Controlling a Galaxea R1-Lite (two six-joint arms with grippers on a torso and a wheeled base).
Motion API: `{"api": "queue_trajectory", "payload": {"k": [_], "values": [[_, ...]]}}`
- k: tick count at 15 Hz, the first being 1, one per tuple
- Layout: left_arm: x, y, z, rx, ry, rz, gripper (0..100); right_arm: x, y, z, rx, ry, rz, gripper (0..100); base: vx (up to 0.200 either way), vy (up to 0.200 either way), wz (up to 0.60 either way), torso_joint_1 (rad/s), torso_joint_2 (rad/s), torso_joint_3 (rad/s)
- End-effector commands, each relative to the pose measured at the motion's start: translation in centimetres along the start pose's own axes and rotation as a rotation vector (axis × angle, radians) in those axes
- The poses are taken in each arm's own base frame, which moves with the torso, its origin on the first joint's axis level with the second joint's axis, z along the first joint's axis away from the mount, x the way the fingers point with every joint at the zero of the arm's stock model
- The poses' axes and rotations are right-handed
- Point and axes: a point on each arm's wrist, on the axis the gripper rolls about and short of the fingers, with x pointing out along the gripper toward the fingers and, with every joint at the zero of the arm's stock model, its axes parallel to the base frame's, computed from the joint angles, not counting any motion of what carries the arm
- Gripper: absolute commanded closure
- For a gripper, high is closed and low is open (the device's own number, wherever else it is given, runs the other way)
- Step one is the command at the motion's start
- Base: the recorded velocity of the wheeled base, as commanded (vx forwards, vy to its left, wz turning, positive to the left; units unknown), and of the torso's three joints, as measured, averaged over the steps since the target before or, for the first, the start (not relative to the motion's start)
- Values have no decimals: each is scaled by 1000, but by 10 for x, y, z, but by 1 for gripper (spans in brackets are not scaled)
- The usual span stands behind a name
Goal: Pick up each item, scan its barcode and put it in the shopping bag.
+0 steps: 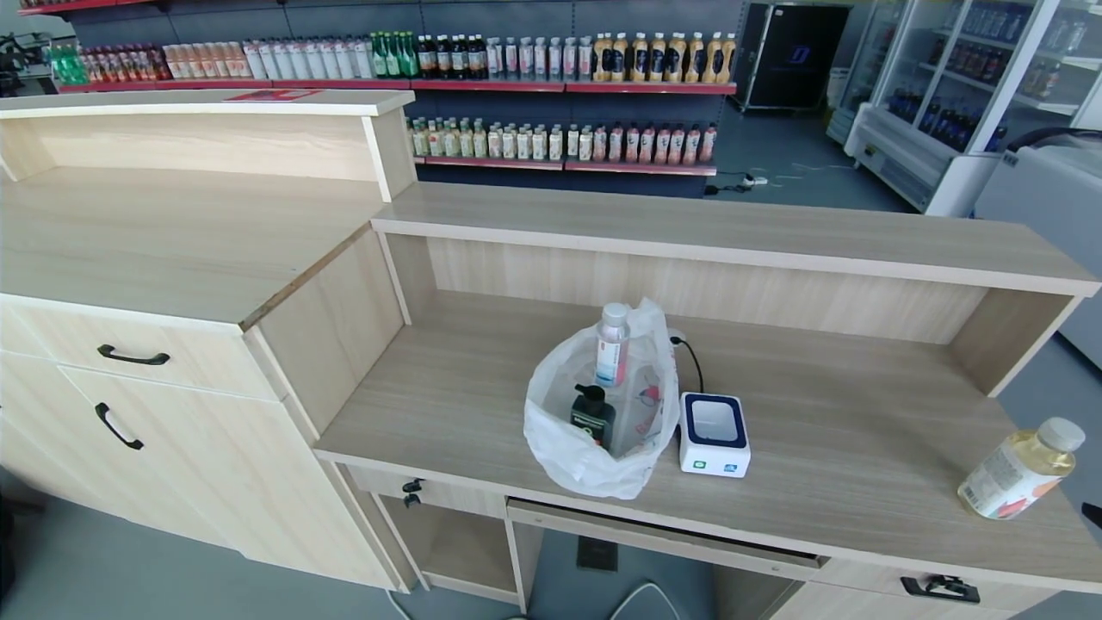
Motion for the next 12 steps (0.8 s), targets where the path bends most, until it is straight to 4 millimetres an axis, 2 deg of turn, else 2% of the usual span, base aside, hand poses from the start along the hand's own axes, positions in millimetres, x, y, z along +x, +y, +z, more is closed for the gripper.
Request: {"api": "queue_trajectory", "payload": {"k": [1,12], "values": [[0,0,0,0,0,0,0,10,-2,-10,28,11,32,0,0,0,0,0,0,0],[0,0,0,0,0,0,0,37,-22,-15,98,-44,2,0,0,0,0,0,0,0]]}}
